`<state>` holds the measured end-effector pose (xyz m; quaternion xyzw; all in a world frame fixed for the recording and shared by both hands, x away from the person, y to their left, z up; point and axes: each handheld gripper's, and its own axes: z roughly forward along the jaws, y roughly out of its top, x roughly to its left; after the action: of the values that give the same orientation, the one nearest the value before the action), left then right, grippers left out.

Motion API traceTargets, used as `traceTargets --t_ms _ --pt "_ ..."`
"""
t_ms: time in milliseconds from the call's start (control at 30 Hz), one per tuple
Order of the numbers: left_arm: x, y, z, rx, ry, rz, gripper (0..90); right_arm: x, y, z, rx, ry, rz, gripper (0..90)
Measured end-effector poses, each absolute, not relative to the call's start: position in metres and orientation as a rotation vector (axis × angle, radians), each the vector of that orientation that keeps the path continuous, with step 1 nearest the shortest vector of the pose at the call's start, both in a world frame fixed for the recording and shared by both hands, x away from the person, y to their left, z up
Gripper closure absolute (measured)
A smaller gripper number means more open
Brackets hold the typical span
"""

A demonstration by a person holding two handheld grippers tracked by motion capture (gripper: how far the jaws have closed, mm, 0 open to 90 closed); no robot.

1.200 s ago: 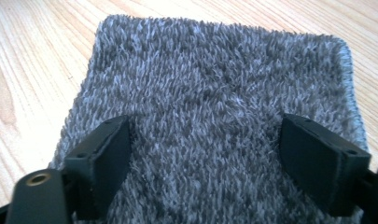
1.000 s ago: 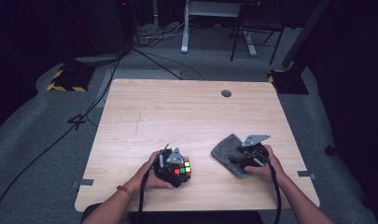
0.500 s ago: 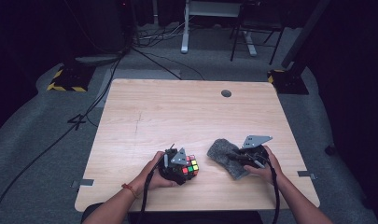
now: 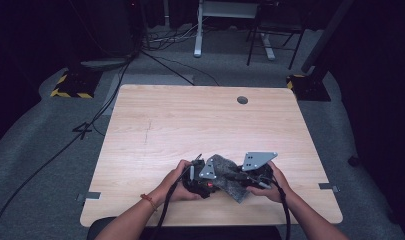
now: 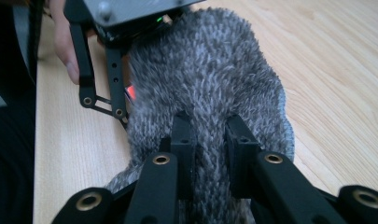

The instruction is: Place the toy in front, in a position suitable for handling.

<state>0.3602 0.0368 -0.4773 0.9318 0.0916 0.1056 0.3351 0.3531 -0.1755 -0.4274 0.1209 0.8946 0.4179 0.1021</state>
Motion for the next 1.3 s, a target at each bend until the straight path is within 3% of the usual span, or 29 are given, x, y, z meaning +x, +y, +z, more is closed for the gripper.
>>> traceTargets --t_ms 333,733,1067,1300 --pt "0.361 0.010 -0.475 2.456 0.212 0.301 33.8 0.353 -0.171 -0.425 0.369 2.624 1.212 76.8" --pt "0.361 0.024 -0.466 2.445 0.219 0.291 33.8 0.361 -0.192 -0.428 0.454 2.555 1.112 77.7" --pt "0.361 0.017 -0.469 2.463 0.219 0.294 33.8 0.338 -0.164 -0.420 0.294 2.583 1.186 77.7" --pt "0.361 0.022 -0.467 2.459 0.221 0.302 33.8 0.346 -0.172 -0.422 0.340 2.554 1.172 78.0"
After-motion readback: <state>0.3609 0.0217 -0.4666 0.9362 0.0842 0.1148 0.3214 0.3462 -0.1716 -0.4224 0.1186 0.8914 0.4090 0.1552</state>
